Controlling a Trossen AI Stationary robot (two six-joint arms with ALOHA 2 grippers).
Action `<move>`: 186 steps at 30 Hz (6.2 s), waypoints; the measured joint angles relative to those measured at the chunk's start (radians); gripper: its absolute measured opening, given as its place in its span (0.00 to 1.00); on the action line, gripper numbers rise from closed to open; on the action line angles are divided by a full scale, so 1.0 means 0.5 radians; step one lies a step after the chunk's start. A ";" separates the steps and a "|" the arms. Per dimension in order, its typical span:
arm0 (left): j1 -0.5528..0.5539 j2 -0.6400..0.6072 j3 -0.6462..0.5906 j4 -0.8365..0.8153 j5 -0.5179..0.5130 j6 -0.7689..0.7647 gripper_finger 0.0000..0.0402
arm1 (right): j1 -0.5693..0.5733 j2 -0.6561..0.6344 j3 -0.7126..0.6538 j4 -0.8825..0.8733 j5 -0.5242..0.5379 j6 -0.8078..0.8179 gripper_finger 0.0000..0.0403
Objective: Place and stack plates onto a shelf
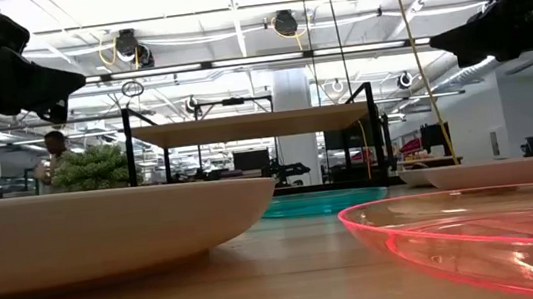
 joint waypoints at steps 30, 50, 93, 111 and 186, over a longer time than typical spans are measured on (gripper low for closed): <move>0.000 -0.001 0.000 0.002 -0.001 -0.016 0.01 | 0.000 0.001 0.000 0.015 0.000 -0.001 0.00; 0.000 -0.001 0.000 0.002 -0.001 -0.011 0.01 | 0.074 0.199 0.463 -0.173 0.001 0.199 0.00; -0.002 0.097 0.210 0.025 -0.085 -0.136 0.01 | 0.175 1.820 2.680 -1.633 0.001 0.853 0.00; -0.020 1.232 1.711 -0.604 -0.119 -0.104 0.01 | 0.276 1.844 2.680 -1.795 0.066 0.852 0.00; -0.143 2.197 2.252 -0.583 -0.178 -1.025 0.01 | -0.491 2.097 1.109 -2.018 -0.054 1.694 0.40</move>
